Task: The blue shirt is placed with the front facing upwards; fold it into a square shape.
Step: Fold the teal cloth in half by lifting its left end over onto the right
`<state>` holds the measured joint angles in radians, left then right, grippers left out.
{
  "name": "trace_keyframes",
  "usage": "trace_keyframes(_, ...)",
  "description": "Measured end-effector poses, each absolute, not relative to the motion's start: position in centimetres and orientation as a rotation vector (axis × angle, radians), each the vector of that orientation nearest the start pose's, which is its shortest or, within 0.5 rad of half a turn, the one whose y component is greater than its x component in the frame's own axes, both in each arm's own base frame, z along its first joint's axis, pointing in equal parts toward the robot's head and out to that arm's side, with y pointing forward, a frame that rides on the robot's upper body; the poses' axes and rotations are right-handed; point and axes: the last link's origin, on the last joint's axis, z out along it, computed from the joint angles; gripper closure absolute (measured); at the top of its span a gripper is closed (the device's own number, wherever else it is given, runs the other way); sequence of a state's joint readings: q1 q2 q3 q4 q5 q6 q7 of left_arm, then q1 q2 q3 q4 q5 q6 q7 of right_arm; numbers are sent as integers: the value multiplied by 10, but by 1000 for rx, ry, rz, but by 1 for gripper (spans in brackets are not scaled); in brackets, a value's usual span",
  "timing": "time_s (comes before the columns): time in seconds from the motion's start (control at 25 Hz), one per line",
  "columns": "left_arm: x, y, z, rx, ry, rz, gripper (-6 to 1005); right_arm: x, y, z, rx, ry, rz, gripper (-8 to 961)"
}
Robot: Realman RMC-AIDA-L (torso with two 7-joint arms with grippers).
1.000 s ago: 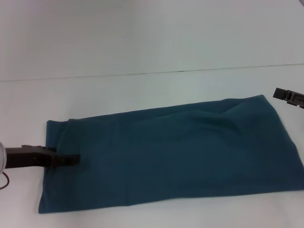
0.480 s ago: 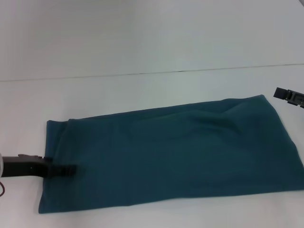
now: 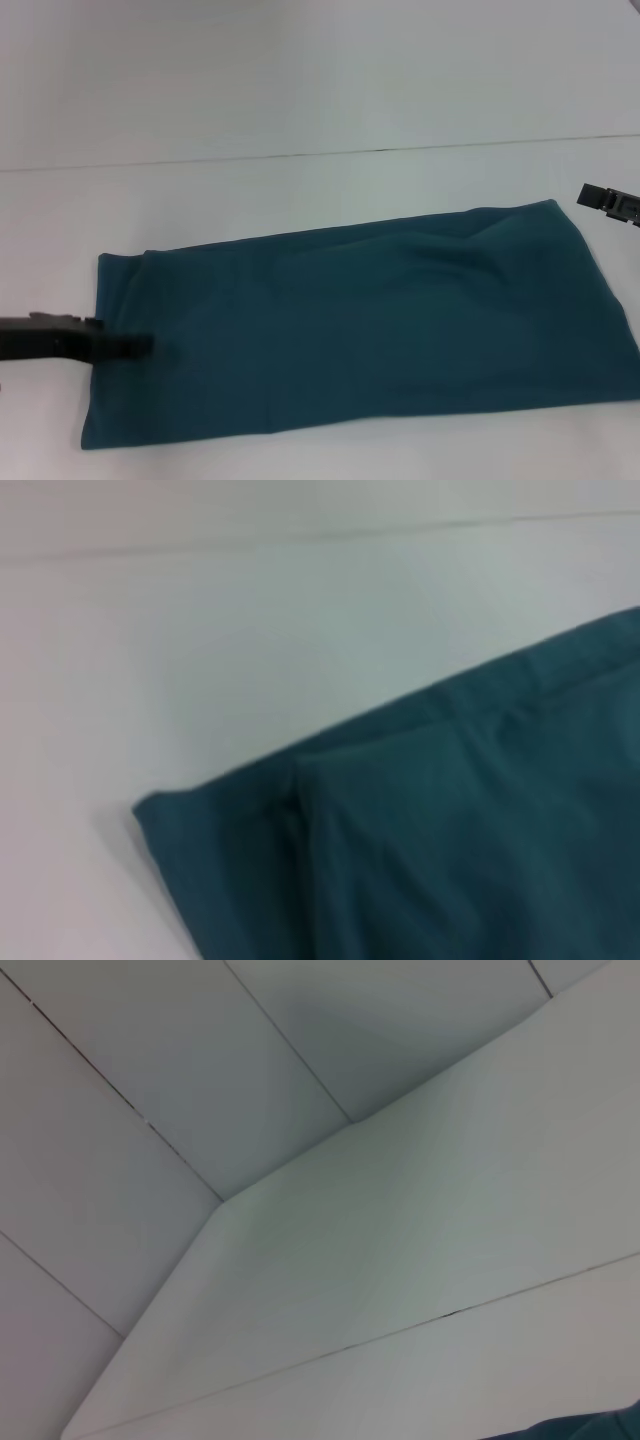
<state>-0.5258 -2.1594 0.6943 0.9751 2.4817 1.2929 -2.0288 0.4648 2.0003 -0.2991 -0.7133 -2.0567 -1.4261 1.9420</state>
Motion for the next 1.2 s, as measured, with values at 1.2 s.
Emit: trace_keyframes(1.2, -282, 373, 25, -2203, -1482, -6, 108, 340, 340, 99, -1977, 1393, 879, 28)
